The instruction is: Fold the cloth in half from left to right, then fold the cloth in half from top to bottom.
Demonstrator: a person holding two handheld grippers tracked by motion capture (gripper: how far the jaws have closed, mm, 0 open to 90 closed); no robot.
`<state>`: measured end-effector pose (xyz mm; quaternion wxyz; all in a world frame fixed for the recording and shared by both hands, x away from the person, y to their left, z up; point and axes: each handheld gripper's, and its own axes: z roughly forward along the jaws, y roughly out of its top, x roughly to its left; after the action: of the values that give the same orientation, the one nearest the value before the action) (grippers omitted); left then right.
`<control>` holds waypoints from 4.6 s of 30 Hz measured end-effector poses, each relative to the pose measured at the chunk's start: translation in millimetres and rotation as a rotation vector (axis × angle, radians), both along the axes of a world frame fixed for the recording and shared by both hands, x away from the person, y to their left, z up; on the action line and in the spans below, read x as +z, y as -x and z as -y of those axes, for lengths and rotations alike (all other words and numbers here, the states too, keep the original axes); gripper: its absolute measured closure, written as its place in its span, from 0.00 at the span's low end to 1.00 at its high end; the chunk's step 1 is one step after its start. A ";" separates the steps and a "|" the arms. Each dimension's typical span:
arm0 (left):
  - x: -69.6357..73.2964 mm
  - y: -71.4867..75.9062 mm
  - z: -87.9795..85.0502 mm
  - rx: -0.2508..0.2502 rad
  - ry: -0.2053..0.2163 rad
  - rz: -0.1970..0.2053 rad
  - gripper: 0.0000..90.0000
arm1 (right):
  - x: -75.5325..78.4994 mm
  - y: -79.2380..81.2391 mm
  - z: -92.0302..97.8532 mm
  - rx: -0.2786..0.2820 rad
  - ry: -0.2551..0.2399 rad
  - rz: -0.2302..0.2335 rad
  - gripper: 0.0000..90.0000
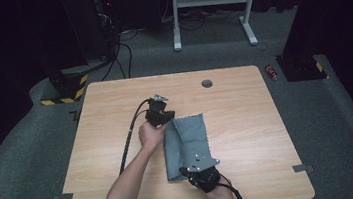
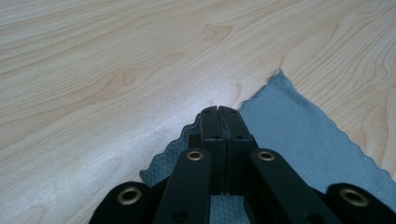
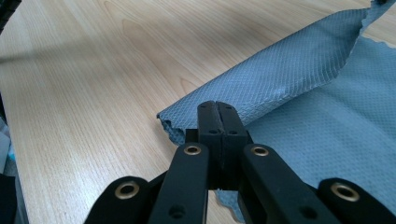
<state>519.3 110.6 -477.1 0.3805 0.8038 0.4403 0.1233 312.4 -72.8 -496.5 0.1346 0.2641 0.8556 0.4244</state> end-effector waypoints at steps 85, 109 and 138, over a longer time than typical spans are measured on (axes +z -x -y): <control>-23.3 101.4 13.9 -0.113 -0.076 0.031 0.52 | -19.9 -42.6 68.8 -0.225 0.069 -0.056 0.76; -39.5 167.0 9.6 -0.156 -0.133 0.062 0.50 | -26.7 -45.9 73.6 -0.208 0.071 -0.049 0.73; -45.3 173.6 -11.3 -0.132 -0.026 0.086 0.47 | -10.8 -59.1 81.4 -0.254 -0.020 -0.079 0.62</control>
<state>345.7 121.8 -522.4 0.3960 0.8299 0.3679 0.1382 371.5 -154.3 -507.4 0.1511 0.3882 0.8156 0.4016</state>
